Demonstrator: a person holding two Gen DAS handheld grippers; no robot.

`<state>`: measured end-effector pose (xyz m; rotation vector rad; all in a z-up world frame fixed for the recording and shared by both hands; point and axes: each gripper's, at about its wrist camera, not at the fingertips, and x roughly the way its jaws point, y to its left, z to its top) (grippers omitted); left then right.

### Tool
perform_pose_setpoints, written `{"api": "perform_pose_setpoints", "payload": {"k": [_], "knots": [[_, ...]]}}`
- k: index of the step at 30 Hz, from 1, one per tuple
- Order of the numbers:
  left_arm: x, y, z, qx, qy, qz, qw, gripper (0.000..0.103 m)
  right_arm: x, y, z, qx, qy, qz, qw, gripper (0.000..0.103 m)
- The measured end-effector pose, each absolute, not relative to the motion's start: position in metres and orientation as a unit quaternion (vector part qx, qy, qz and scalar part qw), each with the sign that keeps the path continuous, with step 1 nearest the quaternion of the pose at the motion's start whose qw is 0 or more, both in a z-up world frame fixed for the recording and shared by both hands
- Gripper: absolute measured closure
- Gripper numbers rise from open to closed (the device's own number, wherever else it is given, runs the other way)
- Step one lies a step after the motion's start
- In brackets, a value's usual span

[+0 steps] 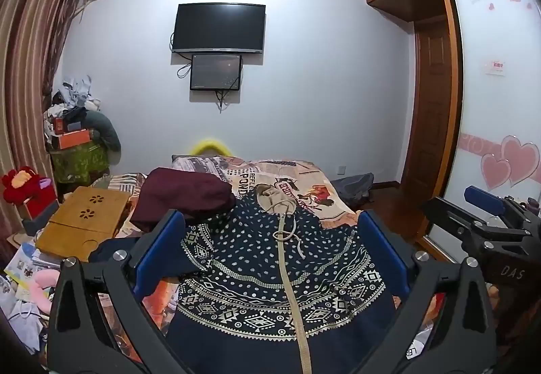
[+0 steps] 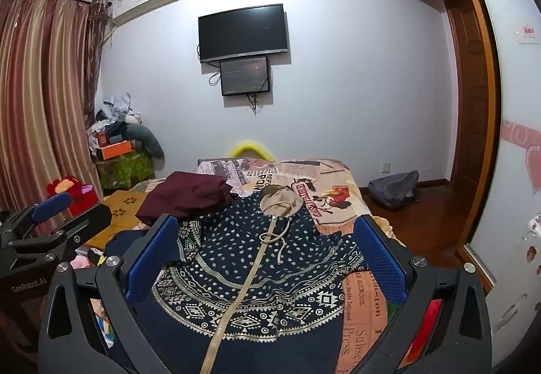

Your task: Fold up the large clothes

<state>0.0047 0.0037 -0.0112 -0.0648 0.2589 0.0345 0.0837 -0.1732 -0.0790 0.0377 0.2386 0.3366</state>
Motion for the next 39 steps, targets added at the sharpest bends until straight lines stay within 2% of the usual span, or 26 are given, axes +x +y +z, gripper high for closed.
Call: {"api": "perform_pose_setpoints", "payload": {"k": [39], "knots": [[0.016, 0.0, -0.012, -0.028, 0.145, 0.019, 0.989, 0.0, 0.086, -0.178, -0.082, 0.031, 0.121, 0.162, 0.979, 0.0]]}}
